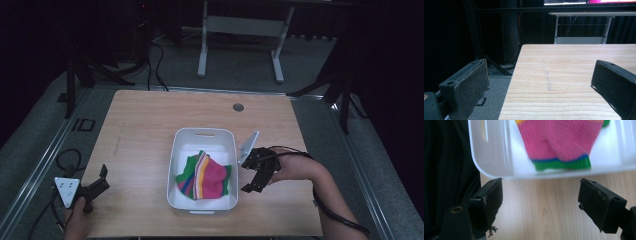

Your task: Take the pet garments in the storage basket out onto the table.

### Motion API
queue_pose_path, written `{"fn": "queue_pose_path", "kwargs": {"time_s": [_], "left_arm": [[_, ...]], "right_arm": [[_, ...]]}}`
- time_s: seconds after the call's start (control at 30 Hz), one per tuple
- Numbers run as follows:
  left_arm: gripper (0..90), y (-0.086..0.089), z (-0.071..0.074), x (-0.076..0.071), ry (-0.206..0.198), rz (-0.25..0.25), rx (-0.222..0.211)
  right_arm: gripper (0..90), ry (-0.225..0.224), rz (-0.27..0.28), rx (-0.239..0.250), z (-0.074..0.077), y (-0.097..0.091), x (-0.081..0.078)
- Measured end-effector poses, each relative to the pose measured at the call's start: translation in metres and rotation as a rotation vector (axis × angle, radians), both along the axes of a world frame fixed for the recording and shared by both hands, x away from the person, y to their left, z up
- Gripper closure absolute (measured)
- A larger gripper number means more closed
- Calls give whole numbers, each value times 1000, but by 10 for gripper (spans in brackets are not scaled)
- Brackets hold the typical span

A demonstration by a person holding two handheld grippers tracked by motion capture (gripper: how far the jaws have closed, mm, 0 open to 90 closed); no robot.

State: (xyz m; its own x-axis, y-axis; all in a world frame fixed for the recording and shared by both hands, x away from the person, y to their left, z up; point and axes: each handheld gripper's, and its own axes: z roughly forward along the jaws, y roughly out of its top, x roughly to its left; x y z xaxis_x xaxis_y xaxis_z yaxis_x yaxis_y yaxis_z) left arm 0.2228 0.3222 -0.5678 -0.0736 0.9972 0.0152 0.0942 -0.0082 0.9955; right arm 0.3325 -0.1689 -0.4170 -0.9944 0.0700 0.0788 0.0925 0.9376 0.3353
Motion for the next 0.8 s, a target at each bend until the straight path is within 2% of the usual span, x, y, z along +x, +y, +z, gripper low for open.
{"fn": "queue_pose_path", "kwargs": {"time_s": [0.3, 0.57, 0.8], "left_arm": [[18, 0, 0, 0, 0, -3, -1], [18, 1, 0, 0, 1, -6, -3], [18, 1, 0, 0, 2, -9, -4]], "right_arm": [[200, 11, 34, 4, -9, 33, 9], [205, -1, 39, 11, -20, 60, 17], [208, 11, 47, 8, -34, 81, 22]]}}
